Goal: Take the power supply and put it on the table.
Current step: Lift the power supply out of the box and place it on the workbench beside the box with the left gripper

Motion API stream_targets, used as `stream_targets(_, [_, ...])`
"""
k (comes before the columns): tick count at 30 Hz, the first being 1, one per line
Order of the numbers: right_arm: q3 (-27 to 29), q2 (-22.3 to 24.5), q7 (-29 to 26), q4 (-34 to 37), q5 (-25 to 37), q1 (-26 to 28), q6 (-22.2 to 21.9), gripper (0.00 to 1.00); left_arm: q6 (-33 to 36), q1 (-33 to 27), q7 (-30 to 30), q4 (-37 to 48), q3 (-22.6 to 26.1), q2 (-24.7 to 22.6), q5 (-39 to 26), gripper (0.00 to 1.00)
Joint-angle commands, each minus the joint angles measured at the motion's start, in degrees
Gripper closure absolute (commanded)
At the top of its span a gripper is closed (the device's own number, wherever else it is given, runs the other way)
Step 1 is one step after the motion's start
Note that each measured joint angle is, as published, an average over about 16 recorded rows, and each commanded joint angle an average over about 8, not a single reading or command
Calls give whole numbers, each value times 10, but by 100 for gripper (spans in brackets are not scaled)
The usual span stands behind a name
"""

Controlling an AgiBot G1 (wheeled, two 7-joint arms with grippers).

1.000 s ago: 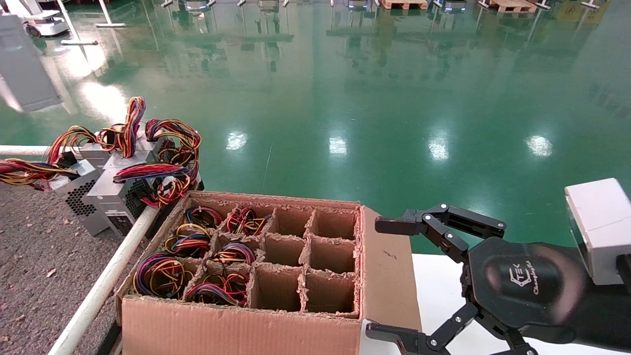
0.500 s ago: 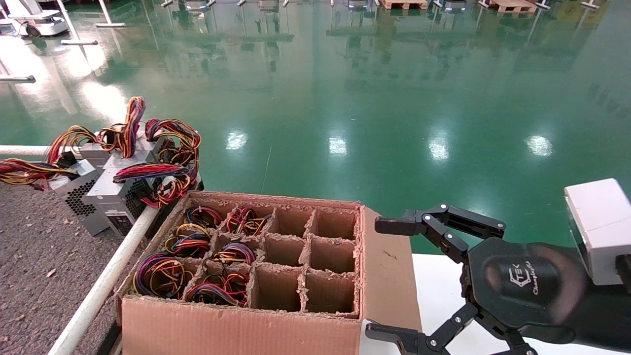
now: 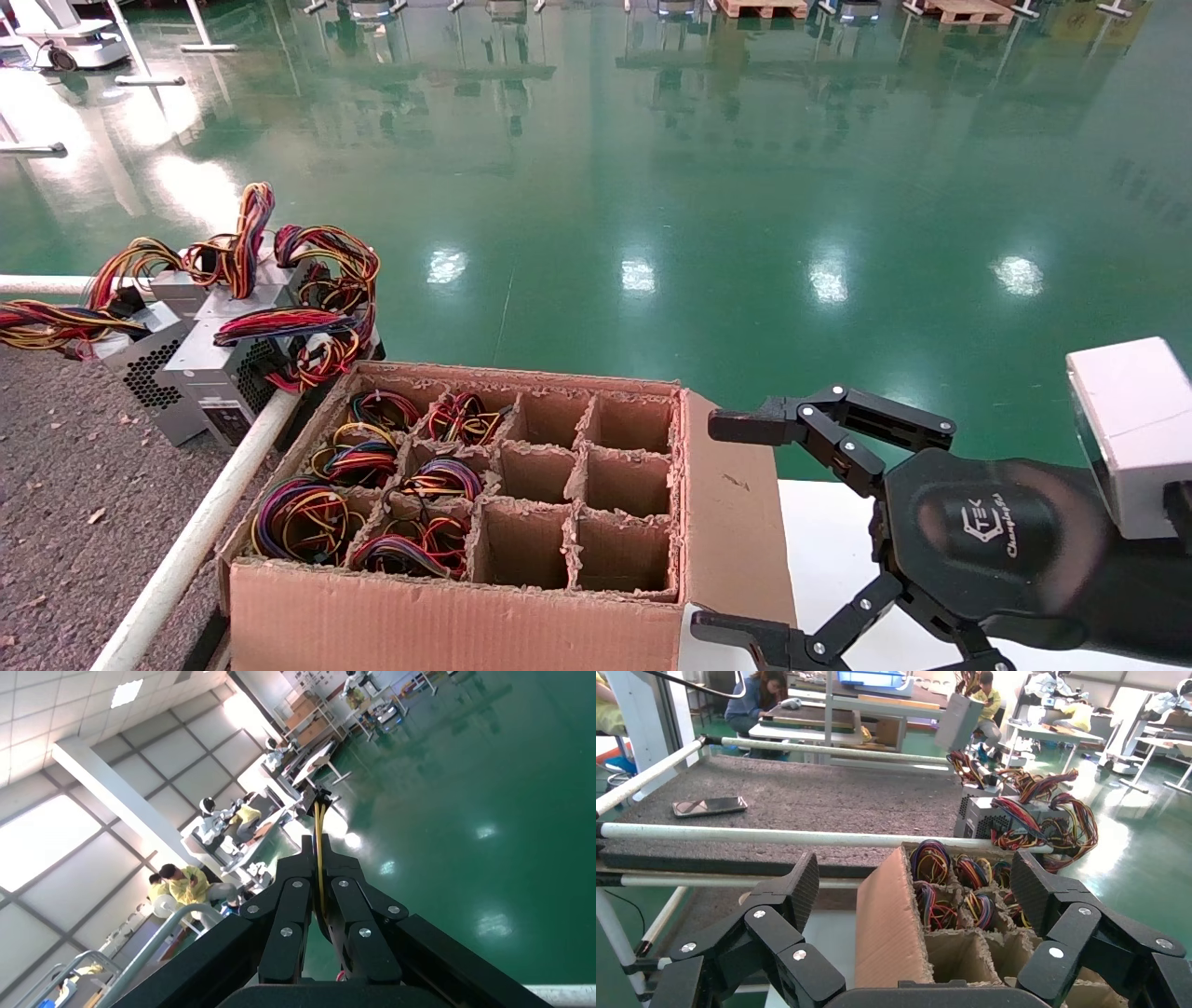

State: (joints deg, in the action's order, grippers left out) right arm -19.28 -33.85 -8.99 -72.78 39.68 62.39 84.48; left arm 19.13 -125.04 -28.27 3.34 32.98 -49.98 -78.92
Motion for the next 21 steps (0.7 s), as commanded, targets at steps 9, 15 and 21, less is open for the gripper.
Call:
stream_targets(9, [0,0,0,0,0,0,0,0,4,26,24,12,10,2,-16,100])
stream_targets(15, [0,0,0,0,0,0,0,0,15,46,44,20,18,7,-29,100])
stream_targets(21, [0,0,0,0,0,0,0,0,27,67,64,17,26,6,-42,100])
